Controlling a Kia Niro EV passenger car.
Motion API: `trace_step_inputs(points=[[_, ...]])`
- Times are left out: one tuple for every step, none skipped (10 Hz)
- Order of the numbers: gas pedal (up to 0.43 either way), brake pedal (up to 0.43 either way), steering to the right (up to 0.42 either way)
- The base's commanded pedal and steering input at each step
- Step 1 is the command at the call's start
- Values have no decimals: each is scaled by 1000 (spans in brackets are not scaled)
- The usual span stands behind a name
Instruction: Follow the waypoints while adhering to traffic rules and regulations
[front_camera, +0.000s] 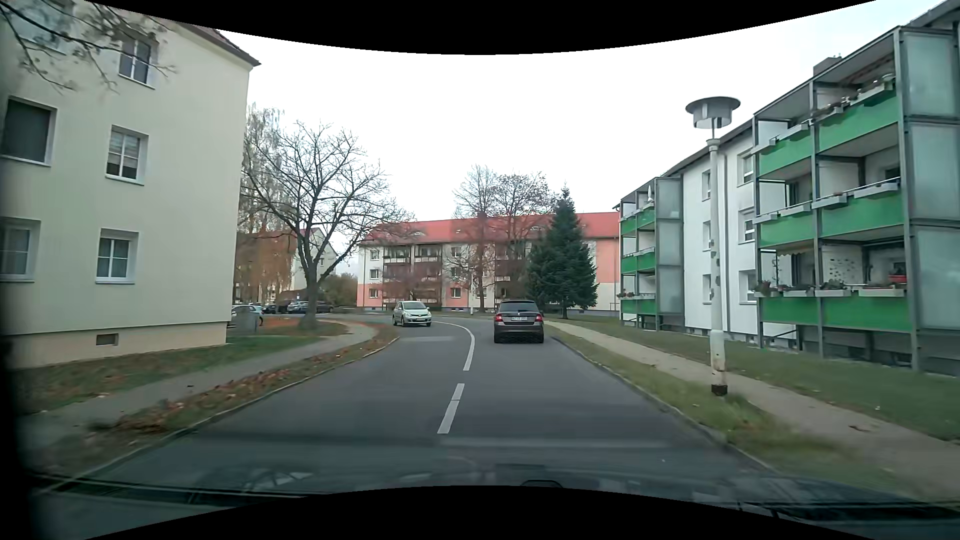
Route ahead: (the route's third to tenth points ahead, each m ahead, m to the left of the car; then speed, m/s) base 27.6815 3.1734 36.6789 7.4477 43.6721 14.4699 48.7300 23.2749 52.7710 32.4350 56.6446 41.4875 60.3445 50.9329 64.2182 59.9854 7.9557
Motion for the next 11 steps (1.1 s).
trace_step_inputs(points=[[98, 0, 41], [98, 0, 42], [98, 0, 41], [87, 0, 36], [87, 0, 30], [87, 0, 20], [87, 0, 12], [87, 0, 6], [98, 0, 0], [98, 0, -10], [98, 0, -17]])
